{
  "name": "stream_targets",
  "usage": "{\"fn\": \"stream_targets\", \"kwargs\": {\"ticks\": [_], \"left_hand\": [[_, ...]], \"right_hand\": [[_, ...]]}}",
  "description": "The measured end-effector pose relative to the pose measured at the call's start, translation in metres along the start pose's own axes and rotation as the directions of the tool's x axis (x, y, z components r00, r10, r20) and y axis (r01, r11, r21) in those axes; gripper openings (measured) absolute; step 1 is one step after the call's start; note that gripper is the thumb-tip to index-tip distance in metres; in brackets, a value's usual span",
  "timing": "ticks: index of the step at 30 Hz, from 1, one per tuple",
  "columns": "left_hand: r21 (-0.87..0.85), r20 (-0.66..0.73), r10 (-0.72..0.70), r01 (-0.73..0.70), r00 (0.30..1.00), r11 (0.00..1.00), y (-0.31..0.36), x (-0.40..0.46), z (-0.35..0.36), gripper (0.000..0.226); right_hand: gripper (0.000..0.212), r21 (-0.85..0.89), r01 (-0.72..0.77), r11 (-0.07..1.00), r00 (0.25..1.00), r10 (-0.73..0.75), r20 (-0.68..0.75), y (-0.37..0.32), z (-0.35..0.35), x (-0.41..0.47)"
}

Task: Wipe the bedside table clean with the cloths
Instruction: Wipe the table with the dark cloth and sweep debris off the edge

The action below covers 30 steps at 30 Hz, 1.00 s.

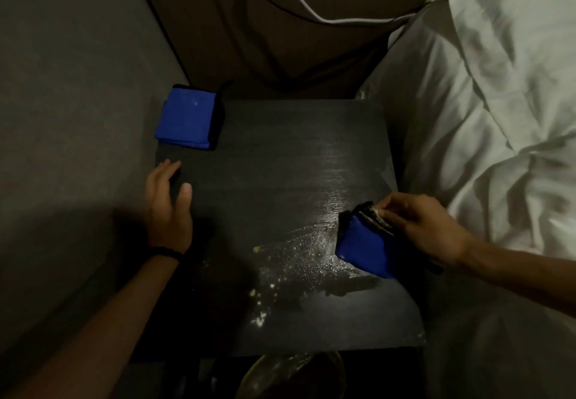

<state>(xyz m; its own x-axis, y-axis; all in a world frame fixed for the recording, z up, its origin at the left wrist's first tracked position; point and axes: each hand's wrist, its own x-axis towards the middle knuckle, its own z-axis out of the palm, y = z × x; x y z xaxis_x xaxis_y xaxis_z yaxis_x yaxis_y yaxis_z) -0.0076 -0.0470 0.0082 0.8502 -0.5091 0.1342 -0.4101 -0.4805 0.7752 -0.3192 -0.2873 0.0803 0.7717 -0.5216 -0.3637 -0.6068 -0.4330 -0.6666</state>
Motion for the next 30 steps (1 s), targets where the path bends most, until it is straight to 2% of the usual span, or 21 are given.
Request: {"fn": "stream_targets", "kwargs": {"ticks": [2,3,5,6,7,11,13,15,18,20,23,24,27,28,30], "left_hand": [[0.027,0.033,0.053,-0.054,0.998,0.998,0.0,-0.003,0.001,0.061],[0.032,0.034,0.055,-0.056,0.998,0.998,0.0,-0.003,0.001,0.063],[0.034,0.037,0.049,-0.05,0.998,0.998,-0.001,-0.001,0.0,0.064],[0.034,0.041,0.055,-0.056,0.998,0.998,-0.002,0.0,-0.001,0.065],[0.031,0.044,0.063,-0.065,0.997,0.997,-0.002,0.0,-0.001,0.065],[0.026,0.041,0.069,-0.07,0.997,0.997,-0.004,0.0,-0.001,0.065],[0.022,0.037,0.059,-0.059,0.998,0.998,-0.004,0.001,-0.001,0.065],[0.009,0.031,0.051,-0.052,0.998,0.999,-0.004,0.001,-0.001,0.066],[-0.019,0.025,0.057,-0.057,0.998,0.998,-0.004,0.001,-0.002,0.065],[-0.021,0.026,0.072,-0.071,0.997,0.997,-0.005,0.002,-0.002,0.063],[-0.02,0.026,0.084,-0.083,0.996,0.996,-0.004,0.002,-0.002,0.062],[-0.02,0.023,0.078,-0.078,0.997,0.997,-0.004,0.002,-0.001,0.062],[-0.031,0.02,0.065,-0.064,0.998,0.997,-0.003,0.001,-0.001,0.062],[-0.033,0.02,0.062,-0.061,0.998,0.998,-0.003,0.0,-0.002,0.062],[-0.033,0.029,0.054,-0.053,0.998,0.998,-0.003,0.0,-0.001,0.063]], "right_hand": [[0.012,-0.206,0.28,0.938,0.952,-0.298,-0.063,-0.01,-0.003,-0.007],[0.014,-0.315,0.398,0.862,0.905,-0.425,-0.021,-0.017,-0.007,-0.011],[0.023,-0.489,0.554,0.673,0.806,-0.58,0.115,-0.028,-0.016,-0.017],[0.031,-0.54,0.596,0.594,0.77,-0.614,0.175,-0.032,-0.018,-0.021],[0.035,-0.562,0.611,0.558,0.757,-0.619,0.208,-0.036,-0.019,-0.025],[0.044,-0.551,0.627,0.55,0.73,-0.661,0.171,-0.043,-0.026,-0.034],[0.039,-0.564,0.635,0.527,0.715,-0.678,0.171,-0.042,-0.029,-0.037],[0.031,-0.546,0.606,0.579,0.755,-0.634,0.165,-0.042,-0.027,-0.04],[0.026,-0.436,0.539,0.721,0.835,-0.526,0.162,-0.037,-0.02,-0.04],[0.023,-0.381,0.522,0.763,0.851,-0.498,0.169,-0.034,-0.014,-0.037],[0.003,-0.316,0.492,0.811,0.87,-0.473,0.141,-0.026,-0.006,-0.03],[0.005,-0.259,0.464,0.847,0.886,-0.438,0.154,-0.023,-0.006,-0.025],[0.016,-0.01,0.299,0.954,0.906,-0.281,0.317,-0.021,-0.01,-0.01],[0.016,0.003,0.269,0.963,0.891,-0.249,0.38,-0.023,-0.011,-0.006],[0.015,-0.097,0.326,0.94,0.847,-0.245,0.472,-0.026,-0.014,0.0]]}}
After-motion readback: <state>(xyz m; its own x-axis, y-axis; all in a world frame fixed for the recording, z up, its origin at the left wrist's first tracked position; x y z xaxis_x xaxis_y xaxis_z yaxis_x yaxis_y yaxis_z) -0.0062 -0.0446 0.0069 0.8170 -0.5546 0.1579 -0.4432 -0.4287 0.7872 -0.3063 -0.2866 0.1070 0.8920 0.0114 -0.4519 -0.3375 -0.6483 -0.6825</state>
